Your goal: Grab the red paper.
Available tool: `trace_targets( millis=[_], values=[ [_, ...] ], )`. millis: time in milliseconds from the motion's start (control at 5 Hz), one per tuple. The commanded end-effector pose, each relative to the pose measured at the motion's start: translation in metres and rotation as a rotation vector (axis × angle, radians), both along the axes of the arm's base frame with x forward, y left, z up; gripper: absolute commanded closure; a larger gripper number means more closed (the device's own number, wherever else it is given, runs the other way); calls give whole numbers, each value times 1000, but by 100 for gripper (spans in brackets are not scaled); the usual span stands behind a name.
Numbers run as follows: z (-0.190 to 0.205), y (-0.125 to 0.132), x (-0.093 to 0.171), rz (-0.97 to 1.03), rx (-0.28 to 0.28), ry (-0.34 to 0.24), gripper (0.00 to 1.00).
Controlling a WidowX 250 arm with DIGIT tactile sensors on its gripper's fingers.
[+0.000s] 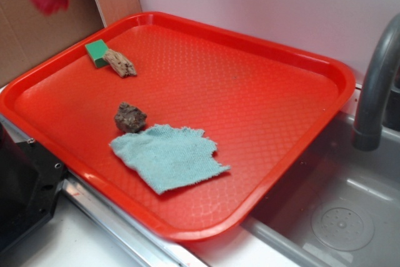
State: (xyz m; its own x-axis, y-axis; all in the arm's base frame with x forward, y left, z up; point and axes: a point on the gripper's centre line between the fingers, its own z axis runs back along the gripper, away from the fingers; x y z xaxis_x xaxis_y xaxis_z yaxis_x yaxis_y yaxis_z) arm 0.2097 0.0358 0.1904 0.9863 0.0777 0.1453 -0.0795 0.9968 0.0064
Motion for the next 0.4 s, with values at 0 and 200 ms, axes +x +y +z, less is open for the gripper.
trace_targets(
  millis=[0,200],
  values=[
    [60,-34,34,-3,38,-94,100],
    [60,-39,30,2,70,-91,100]
  ],
)
